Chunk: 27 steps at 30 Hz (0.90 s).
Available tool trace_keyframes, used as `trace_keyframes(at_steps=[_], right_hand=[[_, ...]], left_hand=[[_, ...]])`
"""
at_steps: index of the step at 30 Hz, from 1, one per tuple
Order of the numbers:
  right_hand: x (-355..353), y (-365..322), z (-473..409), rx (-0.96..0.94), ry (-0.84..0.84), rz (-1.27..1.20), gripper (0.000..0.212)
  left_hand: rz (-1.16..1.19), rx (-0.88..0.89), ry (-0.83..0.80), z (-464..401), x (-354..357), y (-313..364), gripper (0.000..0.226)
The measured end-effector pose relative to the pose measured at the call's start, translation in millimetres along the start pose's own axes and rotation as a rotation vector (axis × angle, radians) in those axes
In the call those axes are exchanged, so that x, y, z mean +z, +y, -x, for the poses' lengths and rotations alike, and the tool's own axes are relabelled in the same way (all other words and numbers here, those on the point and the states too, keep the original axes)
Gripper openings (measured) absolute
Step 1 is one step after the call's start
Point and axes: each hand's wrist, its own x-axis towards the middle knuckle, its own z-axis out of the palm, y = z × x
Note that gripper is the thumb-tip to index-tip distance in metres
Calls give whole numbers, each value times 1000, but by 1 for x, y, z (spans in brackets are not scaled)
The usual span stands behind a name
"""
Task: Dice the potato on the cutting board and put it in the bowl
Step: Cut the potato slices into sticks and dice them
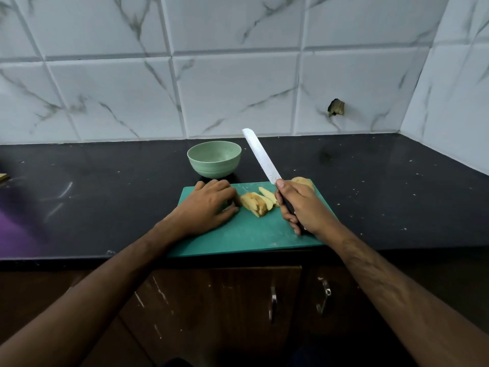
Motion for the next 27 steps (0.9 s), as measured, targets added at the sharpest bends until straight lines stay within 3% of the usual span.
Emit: trace_keyframes(at_steps=[4,13,18,21,27], right_hand=[[0,3,-1,-5,-9,-8,44],[0,7,-2,-10,-17,-2,44],[-2,5,-3,-7,-11,-9,44],[-2,4,-3,-4,-13,-21,44],[-1,4,-3,-3,-17,-27,43]], left_hand=[[79,-156,17,-3,6,-12,21],[116,-196,-35,-29,15,-16,13],[44,-138,28,-31,11,-14,25],[-6,-61,115,-22,5,-8,17],[-49,134,90,-10,-5,-1,24]])
